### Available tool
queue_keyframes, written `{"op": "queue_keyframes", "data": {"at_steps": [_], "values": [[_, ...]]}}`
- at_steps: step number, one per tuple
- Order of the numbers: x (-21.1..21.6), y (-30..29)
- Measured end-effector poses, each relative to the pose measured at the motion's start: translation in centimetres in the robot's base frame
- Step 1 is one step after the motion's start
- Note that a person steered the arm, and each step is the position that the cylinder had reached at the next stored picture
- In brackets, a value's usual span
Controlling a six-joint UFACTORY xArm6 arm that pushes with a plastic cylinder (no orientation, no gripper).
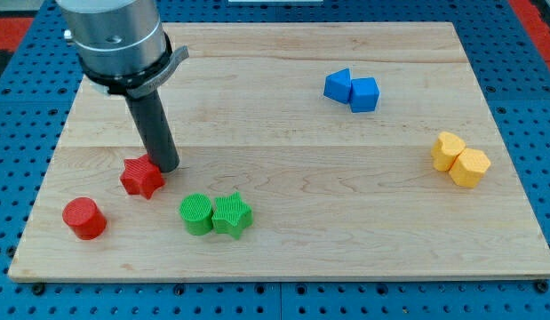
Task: Push the red star into the red circle
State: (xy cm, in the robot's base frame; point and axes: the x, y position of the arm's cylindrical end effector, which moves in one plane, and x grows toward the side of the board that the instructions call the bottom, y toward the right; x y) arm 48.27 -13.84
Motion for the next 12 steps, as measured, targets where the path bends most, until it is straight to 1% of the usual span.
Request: {"op": "queue_keyframes", "data": {"at_steps": [1, 2, 4, 6, 8, 10, 12], "values": [[1.4, -0.1], [2.6, -1.5], [3.4, -4.3], [3.7, -4.3], [5.0, -4.3], [4.2, 0.7], [0.8, 1.1]]}}
